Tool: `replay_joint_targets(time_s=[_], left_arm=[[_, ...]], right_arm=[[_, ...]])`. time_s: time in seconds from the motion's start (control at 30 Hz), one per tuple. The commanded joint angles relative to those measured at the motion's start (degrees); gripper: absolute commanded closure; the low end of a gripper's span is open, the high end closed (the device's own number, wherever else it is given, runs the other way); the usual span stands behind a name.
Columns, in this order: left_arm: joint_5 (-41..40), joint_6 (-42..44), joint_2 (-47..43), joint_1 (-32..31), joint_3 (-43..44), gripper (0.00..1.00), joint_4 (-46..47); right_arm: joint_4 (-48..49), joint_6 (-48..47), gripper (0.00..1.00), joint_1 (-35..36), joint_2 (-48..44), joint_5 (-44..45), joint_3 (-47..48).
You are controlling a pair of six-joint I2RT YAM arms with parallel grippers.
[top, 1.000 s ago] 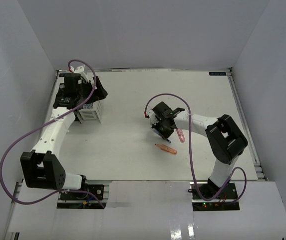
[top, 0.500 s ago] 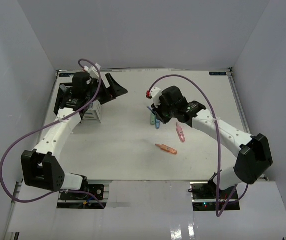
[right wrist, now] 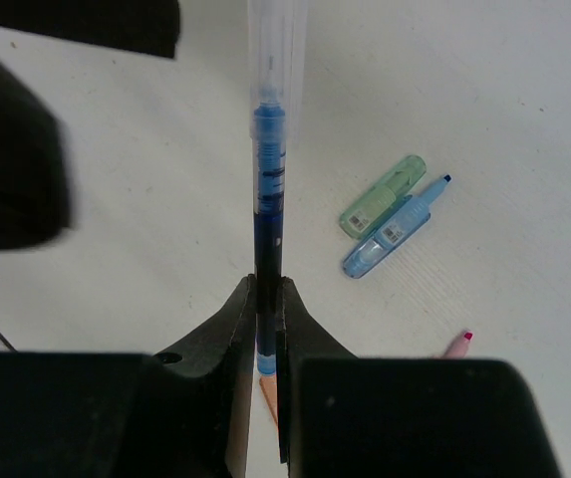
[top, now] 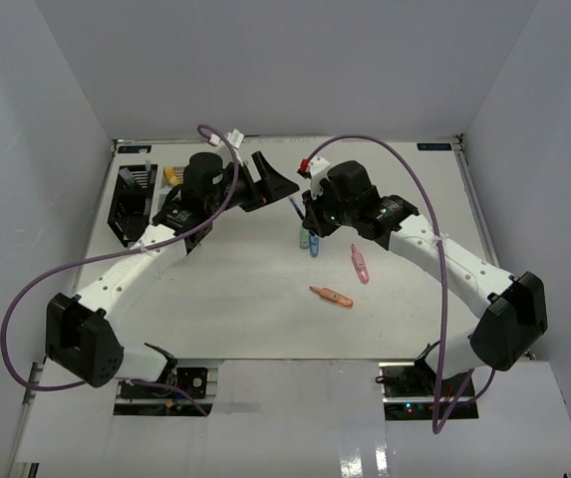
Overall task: Sort the stationery into containers
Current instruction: Pick up the pen from the center of the board, then place the pen in the storage box.
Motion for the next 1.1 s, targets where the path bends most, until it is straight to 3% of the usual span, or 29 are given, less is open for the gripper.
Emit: replay_joint_targets(time_s=[0.0, 0.2, 0.37, 0.47, 0.6, 0.7, 0.8, 0.83, 0.9, 0.93, 1.03, 1.07], left_arm=[[-4.92, -2.12, 1.8, -2.18, 2.14, 0.11, -0.43], [-10.19, -2.64, 3.3, -4.47, 3.2, 0.15, -3.51], [-10.21, -3.0, 4.09, -4.64, 4.07, 0.25, -3.34], [-8.98, -3.09, 4.62, -4.82, 4.52, 0.4, -2.64], [-7.74, -3.17, 5.06, -5.17, 4.34, 0.78, -1.23], [-6.78, -3.0, 4.88, -5.17, 3.82, 0.98, 0.09], [-6.07, -2.74, 4.97, -5.17, 3.55, 1.0, 0.79], [-5.99, -2.73, 4.97, -5.17, 3.46, 1.0, 0.88], [-6.16, -2.03, 4.97, -5.17, 3.29, 1.0, 0.88], [-6.42, -1.77, 4.88, -5.17, 3.2, 1.0, 0.79], [-8.79, 0.33, 4.53, -5.17, 3.2, 1.0, -0.08], [-11.32, 2.17, 4.44, -5.17, 3.46, 1.0, -0.61]], right_arm=[[5.08, 4.71, 0.92, 0.34, -3.78, -1.94, 0.5], [8.86, 6.56, 0.92, 0.25, -6.07, -1.86, -2.32], [9.66, 7.08, 0.92, 0.25, -6.34, -1.95, -2.85], [10.45, 7.7, 0.92, 0.25, -6.43, -2.12, -3.29], [11.41, 8.32, 0.92, 0.25, -6.34, -2.12, -3.64], [11.59, 8.67, 0.9, 0.25, -6.16, -2.04, -3.64], [11.59, 9.11, 0.79, 0.25, -6.25, -2.12, -3.64], [11.59, 9.19, 0.64, 0.25, -6.25, -2.21, -3.55], [11.68, 9.28, 0.43, 0.25, -6.51, -1.95, -3.64], [11.59, 9.28, 0.25, 0.34, -6.6, -1.77, -3.73], [11.33, 9.02, 0.03, 0.25, -7.56, -0.72, -4.51], [11.07, 8.67, 0.02, 0.25, -8.52, -0.11, -5.39]])
